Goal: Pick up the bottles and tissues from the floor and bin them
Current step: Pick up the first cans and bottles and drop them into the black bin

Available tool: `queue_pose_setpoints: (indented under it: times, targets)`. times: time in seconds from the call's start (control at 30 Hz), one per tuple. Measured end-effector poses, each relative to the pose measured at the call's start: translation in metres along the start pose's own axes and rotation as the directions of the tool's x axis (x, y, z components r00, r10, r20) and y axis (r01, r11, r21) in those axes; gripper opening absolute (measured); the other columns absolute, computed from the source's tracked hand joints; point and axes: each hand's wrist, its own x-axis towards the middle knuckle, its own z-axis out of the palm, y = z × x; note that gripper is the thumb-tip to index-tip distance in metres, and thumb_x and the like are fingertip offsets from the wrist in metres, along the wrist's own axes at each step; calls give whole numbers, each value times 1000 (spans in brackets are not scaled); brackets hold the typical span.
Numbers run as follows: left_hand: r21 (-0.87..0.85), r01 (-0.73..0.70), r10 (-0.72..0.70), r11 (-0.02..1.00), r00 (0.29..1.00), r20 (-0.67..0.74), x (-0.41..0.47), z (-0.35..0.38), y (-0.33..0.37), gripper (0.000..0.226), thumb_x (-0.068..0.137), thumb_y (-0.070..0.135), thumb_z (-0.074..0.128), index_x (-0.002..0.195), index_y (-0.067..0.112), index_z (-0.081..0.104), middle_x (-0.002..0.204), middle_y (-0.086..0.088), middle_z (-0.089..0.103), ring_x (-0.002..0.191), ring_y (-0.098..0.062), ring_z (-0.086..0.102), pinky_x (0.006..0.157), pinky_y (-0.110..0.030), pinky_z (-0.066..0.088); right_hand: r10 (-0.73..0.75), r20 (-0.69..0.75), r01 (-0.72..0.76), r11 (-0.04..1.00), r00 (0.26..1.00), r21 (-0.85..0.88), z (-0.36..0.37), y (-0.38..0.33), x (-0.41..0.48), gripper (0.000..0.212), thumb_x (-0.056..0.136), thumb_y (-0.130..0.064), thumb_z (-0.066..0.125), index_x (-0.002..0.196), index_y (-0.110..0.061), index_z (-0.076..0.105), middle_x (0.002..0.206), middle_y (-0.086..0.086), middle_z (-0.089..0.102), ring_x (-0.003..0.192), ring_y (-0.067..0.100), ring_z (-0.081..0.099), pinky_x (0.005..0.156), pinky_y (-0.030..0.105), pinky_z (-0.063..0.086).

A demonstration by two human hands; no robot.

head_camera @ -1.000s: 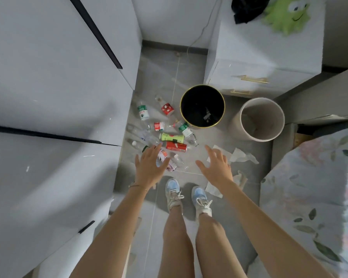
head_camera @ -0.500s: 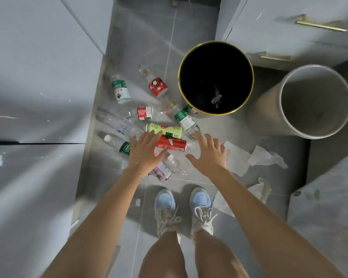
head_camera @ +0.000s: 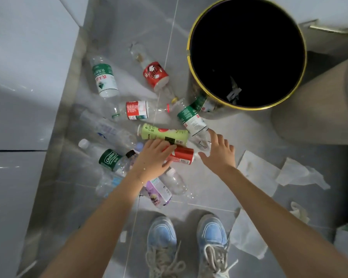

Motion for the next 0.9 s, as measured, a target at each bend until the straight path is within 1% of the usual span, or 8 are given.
queue_pose_setpoints:
  times: [0.1, 0.23, 0.37, 0.53, 0.6, 0.7, 0.83, 0.9]
  targets:
    - [14, -27, 27, 1000, 1000, -1, 2, 10, 0, 34, 85, 37, 56, 111, 15, 63, 102, -4, 67, 90, -25, 63, 82, -41, 51, 11, 4, -11, 999, 1000, 47, 4, 0, 8, 79, 86, -39, 63, 148, -25, 17, 141, 8, 41, 125, 32, 45, 105, 45, 33]
    - [45, -32, 31, 998, 999, 28, 2, 9, 7, 34, 83, 36, 55, 108, 15, 62, 99, -5, 66, 87, -26, 61, 74, -40, 51, 43, 46, -47, 995, 998, 86, 8, -1, 11, 77, 87, -40, 63, 146, -27, 15, 133, 12, 49, 118, 33, 51, 100, 45, 39]
    - [106, 13, -26, 994, 993, 117, 4, 11, 10, 47, 72, 26, 76, 113, 12, 59, 93, -8, 65, 81, -28, 61, 71, -40, 52, 91, 64, -99, 984, 994, 150, 13, -3, 9, 64, 92, -39, 57, 142, -26, 19, 119, 14, 61, 107, 35, 57, 93, 44, 44]
    - [158, 68, -94, 985, 982, 164, 3, 5, 20, 47, 64, 20, 81, 106, 9, 63, 92, -9, 67, 82, -29, 63, 72, -42, 53, 144, 115, -171, 946, 983, 275, 4, 0, -7, 59, 92, -26, 59, 141, -22, 26, 120, 19, 57, 107, 38, 57, 92, 45, 48]
    - [138, 92, -112, 986, 983, 147, 0, -5, 26, 45, 66, 21, 80, 106, 9, 63, 94, -8, 66, 83, -29, 63, 73, -42, 54, 179, 102, -205, 894, 979, 397, -8, -1, -20, 57, 92, -23, 60, 141, -21, 31, 126, 16, 53, 109, 33, 56, 92, 41, 48]
    - [78, 131, -138, 988, 986, 90, -5, -29, 34, 42, 72, 24, 78, 106, 8, 61, 97, -9, 66, 85, -29, 65, 72, -40, 56, 218, 31, -201, 824, 975, 530, -34, -2, -43, 50, 89, -19, 64, 135, -18, 46, 123, 13, 56, 107, 27, 57, 84, 28, 41]
    - [-35, 181, -181, 983, 983, 24, -17, -80, 48, 46, 77, 28, 74, 113, 6, 55, 106, -11, 64, 94, -29, 64, 77, -39, 54, 318, -36, -232, 760, 947, 607, -75, -9, -71, 41, 83, -20, 70, 121, -12, 60, 115, 11, 64, 103, 28, 60, 86, 30, 44]
    - [-181, 266, -271, 947, 963, -5, -20, -110, 59, 47, 78, 27, 74, 115, 7, 52, 110, -10, 64, 100, -27, 61, 80, -37, 52, 357, -53, -238, 720, 933, 652, -97, -15, -84, 36, 82, -21, 71, 115, -10, 63, 110, 10, 66, 101, 26, 60, 86, 30, 45]
